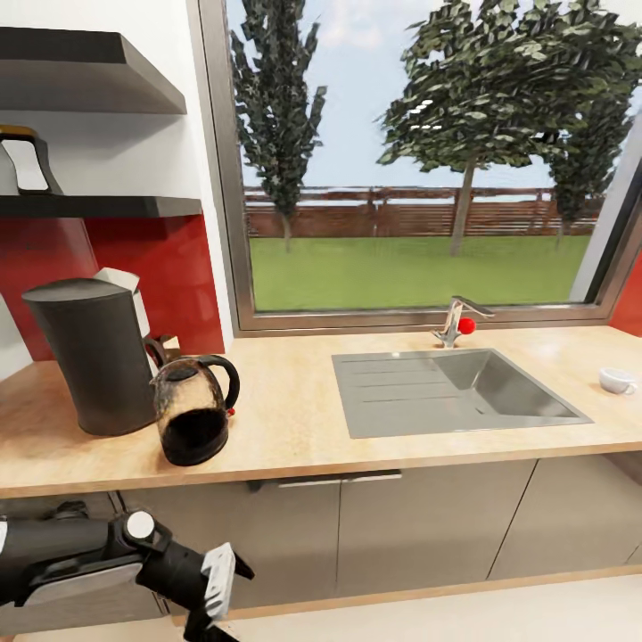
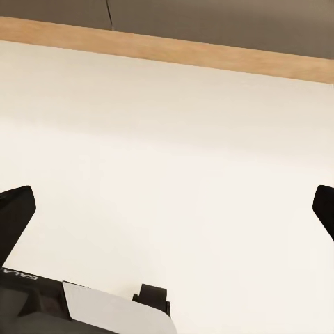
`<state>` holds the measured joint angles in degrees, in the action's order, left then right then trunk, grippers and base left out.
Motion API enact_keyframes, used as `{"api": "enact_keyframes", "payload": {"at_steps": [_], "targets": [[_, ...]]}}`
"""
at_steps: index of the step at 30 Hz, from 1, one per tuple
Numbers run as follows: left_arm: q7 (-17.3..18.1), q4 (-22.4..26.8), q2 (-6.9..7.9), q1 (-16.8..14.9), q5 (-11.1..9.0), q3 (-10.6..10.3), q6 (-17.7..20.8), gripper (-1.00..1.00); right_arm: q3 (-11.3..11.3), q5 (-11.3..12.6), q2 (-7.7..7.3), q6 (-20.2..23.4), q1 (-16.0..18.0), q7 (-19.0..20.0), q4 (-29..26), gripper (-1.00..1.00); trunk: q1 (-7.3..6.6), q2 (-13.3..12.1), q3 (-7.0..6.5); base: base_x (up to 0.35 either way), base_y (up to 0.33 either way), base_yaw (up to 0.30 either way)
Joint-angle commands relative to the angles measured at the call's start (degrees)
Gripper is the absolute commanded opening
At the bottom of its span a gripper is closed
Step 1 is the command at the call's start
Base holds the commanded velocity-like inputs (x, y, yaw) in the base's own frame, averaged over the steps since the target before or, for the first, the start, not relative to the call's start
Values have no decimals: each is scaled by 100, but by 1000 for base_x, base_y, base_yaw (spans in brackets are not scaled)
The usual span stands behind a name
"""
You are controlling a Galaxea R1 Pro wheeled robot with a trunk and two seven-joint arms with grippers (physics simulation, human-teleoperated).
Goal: Set up a coffee station on the kitchen countertop: keep the coffee maker on the countertop, move the bottle of coffee from the kitchen shelf to the counter next to the coffee maker, place a paper coffee filter on top of the coffee maker, put the saucer next to the coffee maker with the coffee cup on the saucer, and place the electric kettle next to the coffee maker.
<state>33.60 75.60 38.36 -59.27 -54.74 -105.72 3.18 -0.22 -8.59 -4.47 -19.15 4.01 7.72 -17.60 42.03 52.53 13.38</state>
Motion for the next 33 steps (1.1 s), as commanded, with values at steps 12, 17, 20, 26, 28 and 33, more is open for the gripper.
{"api": "enact_keyframes", "payload": {"at_steps": [12,17,20,26,28,33], "targets": [[24,-3213,-1703,1923,-55,1447,-84,100,-5,-38,-2,-18,2,1,2,100,1,6,8,0,0,0],[130,-4598,-2492,2403,-37,2946,-5,100,-3,-38,-2,-16,3,5,4,100,1,6,8,0,0,0],[152,-5221,-2811,2533,-29,3384,38,100,1,-38,-2,-15,4,4,27,100,1,6,8,0,0,0],[145,-5997,-3116,2748,-24,3685,66,100,4,-38,0,-16,4,7,79,100,1,6,8,0,0,0],[146,-6053,-3191,2794,-21,3703,68,100,4,-38,5,-12,-2,14,97,100,1,6,8,0,0,0],[147,-6076,-3234,2815,-19,3707,70,100,-4,-32,3,-10,-5,13,104,100,1,6,8,-33,0,0]]}}
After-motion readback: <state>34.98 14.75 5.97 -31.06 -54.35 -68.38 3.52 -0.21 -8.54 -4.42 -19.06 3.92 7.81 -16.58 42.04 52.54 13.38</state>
